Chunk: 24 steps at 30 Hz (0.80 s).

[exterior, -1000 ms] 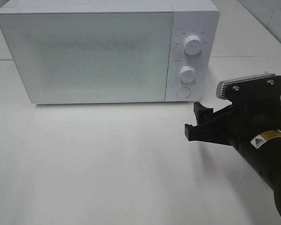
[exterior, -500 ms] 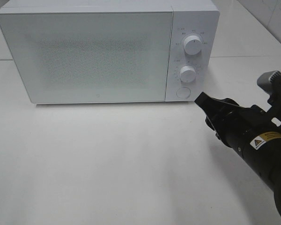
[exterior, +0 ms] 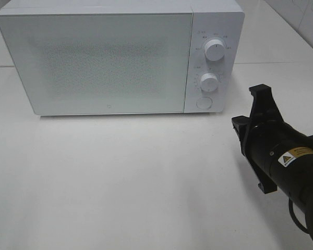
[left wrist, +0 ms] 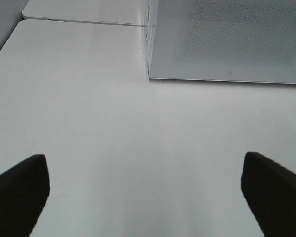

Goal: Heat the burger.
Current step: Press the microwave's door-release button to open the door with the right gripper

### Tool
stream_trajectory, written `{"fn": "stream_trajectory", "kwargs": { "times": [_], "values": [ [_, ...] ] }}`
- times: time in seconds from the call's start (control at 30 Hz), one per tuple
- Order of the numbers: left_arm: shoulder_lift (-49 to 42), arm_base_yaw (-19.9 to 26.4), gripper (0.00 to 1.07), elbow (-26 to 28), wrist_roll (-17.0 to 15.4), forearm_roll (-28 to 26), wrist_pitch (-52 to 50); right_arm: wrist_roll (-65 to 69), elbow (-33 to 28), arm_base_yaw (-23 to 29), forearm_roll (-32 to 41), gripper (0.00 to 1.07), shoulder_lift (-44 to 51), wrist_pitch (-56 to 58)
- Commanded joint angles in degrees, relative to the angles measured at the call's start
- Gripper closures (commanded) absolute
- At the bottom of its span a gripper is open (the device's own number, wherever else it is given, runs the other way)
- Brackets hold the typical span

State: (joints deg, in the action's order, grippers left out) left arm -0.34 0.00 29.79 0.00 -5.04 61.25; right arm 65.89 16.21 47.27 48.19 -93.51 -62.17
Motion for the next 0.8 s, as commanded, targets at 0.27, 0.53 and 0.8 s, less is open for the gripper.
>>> {"fn": "stream_trajectory", "kwargs": {
  "times": [0.27,0.53,0.8],
  "values": [
    [-1.2,0.06,0.09,-0.11,0.0,-0.17,0.06,4.24,1.78,0.11,0.46,1.07,-2.52,0.52],
    [-1.2,0.06,0.09,-0.11,0.0,-0.17,0.06,5.96,6.36,0.06,0.52,1.07,-8.14,0.57],
    [-1.2,0.06,0.09,-0.11,0.0,-0.17,0.06,5.9,10.54,-1.55,1.6,1.07,-13.12,1.72]
  ]
}}
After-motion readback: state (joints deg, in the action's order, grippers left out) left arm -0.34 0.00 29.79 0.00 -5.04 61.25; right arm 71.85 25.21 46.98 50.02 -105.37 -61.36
